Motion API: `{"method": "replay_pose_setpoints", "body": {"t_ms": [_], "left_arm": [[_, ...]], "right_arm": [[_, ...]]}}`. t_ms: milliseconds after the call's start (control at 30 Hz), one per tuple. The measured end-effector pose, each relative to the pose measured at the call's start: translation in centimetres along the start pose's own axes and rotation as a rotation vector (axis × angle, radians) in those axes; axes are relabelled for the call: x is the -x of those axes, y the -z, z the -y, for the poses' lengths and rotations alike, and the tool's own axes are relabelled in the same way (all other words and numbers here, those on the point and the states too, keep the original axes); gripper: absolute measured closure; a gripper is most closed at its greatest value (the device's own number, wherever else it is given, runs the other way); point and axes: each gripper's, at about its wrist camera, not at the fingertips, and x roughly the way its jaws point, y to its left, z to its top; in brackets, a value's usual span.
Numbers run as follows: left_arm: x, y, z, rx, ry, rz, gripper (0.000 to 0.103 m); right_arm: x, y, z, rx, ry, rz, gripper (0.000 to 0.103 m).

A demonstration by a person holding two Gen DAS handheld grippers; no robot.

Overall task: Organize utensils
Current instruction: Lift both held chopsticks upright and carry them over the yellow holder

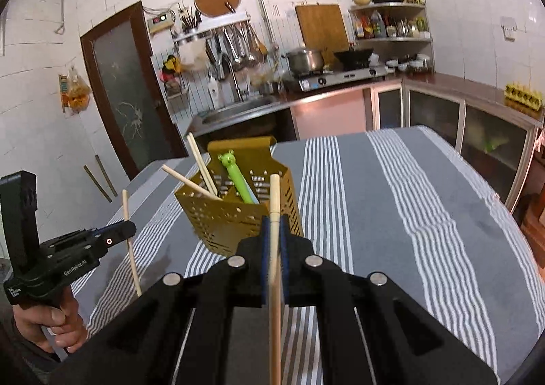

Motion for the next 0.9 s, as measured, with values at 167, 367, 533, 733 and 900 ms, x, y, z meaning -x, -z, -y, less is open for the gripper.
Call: {"method": "replay_pose_setpoints", "body": {"t_ms": [167, 367, 533, 733, 900], "left_arm": [[1.0, 0.0, 0.0, 0.000, 0.001, 0.015, 0.098], [2.2, -0.3, 0.2, 0.001, 0.004, 0.034, 0.098], [2.4, -0.3, 0.4, -0.010, -0.009, 0.036, 0.098], [2.7, -0.1, 0.7, -0.009, -0.004, 0.038, 0.098], [2.7, -0.1, 0.8, -0.007, -0.004, 0.039, 0.098]], "right_arm": [[0.9, -0.2, -0.1, 0.004, -0.008, 0.026, 0.097], [1.7, -0.3, -0.4, 0.023, -0.010, 0.050, 0.097], [2.4, -0.2, -0.5, 0.035, -0.010, 0.069, 0.097], [3.1, -0.3, -0.2, 0.046, -0.004, 0.094, 0.097], [3.2, -0.1, -0.2, 0.045, -0.005, 0.099, 0.097]]}}
